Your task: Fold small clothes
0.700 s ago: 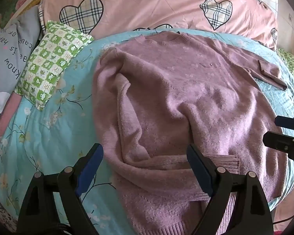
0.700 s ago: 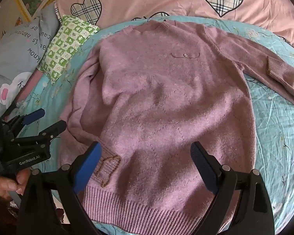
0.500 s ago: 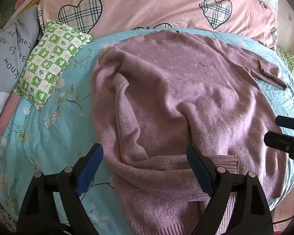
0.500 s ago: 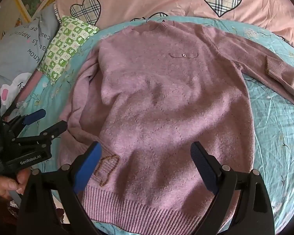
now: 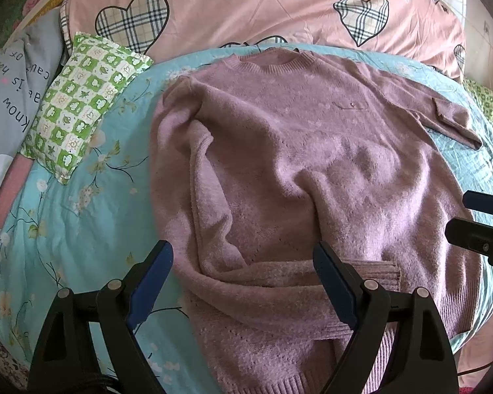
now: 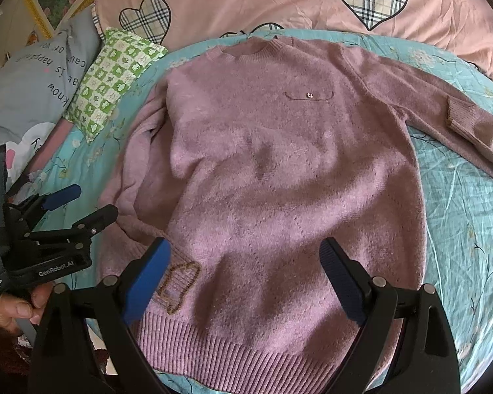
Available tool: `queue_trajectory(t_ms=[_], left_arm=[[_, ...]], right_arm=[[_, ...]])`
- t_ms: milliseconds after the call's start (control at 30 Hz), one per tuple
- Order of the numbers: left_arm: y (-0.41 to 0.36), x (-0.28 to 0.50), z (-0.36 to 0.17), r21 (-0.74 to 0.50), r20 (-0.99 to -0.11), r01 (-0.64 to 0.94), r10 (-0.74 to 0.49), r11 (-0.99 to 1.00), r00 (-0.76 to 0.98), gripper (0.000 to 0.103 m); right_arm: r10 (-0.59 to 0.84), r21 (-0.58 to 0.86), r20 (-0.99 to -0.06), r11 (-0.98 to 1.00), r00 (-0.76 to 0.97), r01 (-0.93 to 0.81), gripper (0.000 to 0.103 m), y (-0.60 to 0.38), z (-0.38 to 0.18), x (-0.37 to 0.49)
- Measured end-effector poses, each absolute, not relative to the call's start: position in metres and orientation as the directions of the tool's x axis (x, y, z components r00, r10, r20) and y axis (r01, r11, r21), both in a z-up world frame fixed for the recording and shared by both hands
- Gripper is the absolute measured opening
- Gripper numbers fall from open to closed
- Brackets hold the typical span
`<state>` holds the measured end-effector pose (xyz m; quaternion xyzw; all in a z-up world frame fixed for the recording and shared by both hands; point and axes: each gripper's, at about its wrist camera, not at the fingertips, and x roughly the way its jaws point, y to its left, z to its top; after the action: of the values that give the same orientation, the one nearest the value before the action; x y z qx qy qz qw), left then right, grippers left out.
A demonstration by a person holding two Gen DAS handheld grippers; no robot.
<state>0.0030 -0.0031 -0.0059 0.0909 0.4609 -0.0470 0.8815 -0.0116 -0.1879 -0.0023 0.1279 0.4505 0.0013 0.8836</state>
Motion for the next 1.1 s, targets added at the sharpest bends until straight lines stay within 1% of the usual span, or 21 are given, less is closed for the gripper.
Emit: queue_trajectory(t_ms=[333,633,700,833,1067,1100], left_arm=[[-0.005,0.006,-0.008,0.129,-0.844,0.175,0.015,0.976,0.536,0.088],[-0.007,0.011,-0.011,0.128,-0.833,0.174,0.011,0.976,0.553,0.088],[-0.008,0.012,-0.012,0.122,-0.832,0.175,0.004,0.977,0.555,0.088],[-0.010,0.016,-0.014,0.116,-0.836,0.179,-0.001,0.977,0.549,0.088],[-0.013,0.021,-0.018,0.085,-0.851,0.186,-0.025,0.979,0.524,0.088],[-0.014,0.022,-0.019,0.098,-0.849,0.185,-0.015,0.978,0.529,0.088]], right_arm=[[0.121,0.230,-0.788,0.967,0.604,0.106,0.092,-0.192,-0.001,-0.009],[0.122,0.230,-0.782,0.968,0.611,0.102,0.092,-0.193,-0.001,-0.007],[0.103,0.211,-0.758,0.973,0.644,0.093,0.092,-0.193,-0.002,-0.007],[0.114,0.222,-0.796,0.969,0.595,0.111,0.092,-0.194,-0.004,-0.003],[0.160,0.268,-0.806,0.957,0.570,0.109,0.092,-0.200,-0.006,0.002],[0.163,0.270,-0.805,0.957,0.570,0.107,0.092,-0.202,-0.006,0.003]])
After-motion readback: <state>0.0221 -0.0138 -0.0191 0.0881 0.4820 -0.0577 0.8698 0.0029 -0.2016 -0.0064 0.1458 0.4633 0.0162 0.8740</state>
